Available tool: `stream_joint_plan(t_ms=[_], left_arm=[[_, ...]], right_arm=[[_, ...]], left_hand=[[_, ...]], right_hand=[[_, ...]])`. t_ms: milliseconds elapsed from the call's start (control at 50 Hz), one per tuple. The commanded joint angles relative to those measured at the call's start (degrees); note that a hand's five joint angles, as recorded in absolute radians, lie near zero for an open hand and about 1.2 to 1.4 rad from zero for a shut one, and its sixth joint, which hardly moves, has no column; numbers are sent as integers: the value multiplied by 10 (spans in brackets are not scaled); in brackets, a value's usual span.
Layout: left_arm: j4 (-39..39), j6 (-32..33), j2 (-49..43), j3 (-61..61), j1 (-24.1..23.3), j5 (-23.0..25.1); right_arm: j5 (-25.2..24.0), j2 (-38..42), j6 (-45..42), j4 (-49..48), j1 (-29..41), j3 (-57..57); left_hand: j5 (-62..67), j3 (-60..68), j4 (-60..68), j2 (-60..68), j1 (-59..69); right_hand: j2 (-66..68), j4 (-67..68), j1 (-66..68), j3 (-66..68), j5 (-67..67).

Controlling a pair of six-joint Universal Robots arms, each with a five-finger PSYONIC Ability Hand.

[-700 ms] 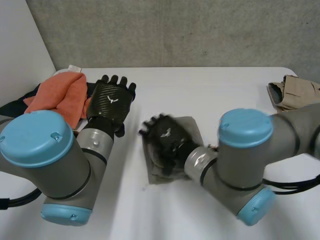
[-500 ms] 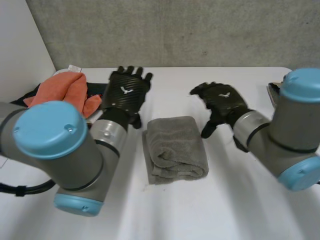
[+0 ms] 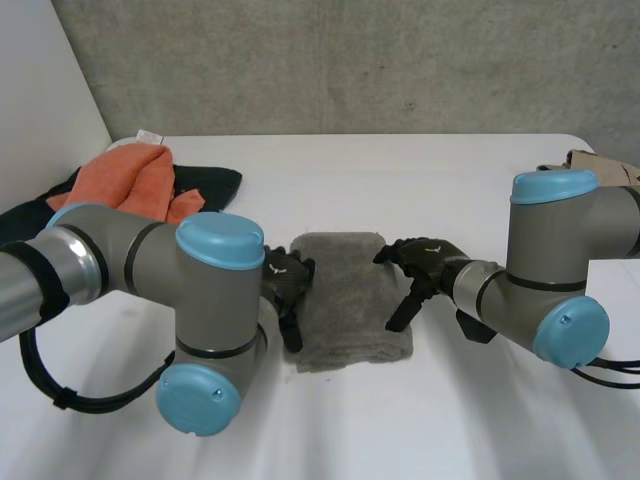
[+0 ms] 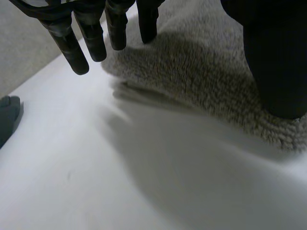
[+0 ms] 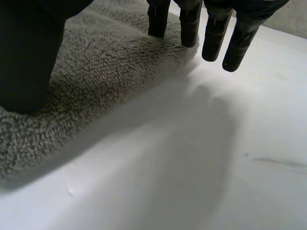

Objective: Fold the laundry.

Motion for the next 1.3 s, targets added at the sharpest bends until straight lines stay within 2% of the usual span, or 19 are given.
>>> stream_joint_plan(t_ms=[20,160,240,340,440,520,760,900,1160,1240,1300], left_arm=[[-4,18,11,-14,-4,4],[1,15,86,-9,-3,30],[2,13,139,-9,3,66],[1,12,194,-11,25,122],[-5,4,232,-6,47,211],[-9,-19,239,3,66,246],[-11,-44,239,10,77,253],[-11,-44,235,5,78,253],[-11,-45,233,5,82,253],[-11,-49,233,4,82,253],[-11,-54,234,3,82,253]], right_arm=[[17,-10,-80,5,6,-5],[40,-98,-76,-16,31,33],[47,-141,-69,-98,34,112],[54,-242,-74,-222,75,248],[56,-240,-73,-281,109,323],[59,-213,-73,-307,130,347],[146,-98,-96,-381,140,297],[150,-57,-123,-388,144,260],[142,-31,-124,-384,148,177],[136,-11,-122,-381,147,145],[123,3,-123,-373,147,122]], left_hand=[[0,6,10,10,14],[-5,1,5,5,9],[-7,-1,3,3,7],[-4,3,7,7,10],[0,6,10,10,14],[0,6,10,10,14],[3,9,13,13,17],[3,9,13,13,17],[3,9,13,13,17],[5,11,15,15,19],[5,11,15,15,19]], right_hand=[[-27,-34,-12,-19,-38],[-27,-34,-12,-19,-38],[-27,-34,-12,-19,-38],[-27,-34,-12,-19,-38],[-27,-34,-12,-19,-38],[-27,-34,-12,-19,-38],[-27,-34,-12,-19,-38],[-27,-34,-12,-19,-38],[-27,-34,-12,-19,-38],[81,74,96,89,70],[261,254,276,269,250]])
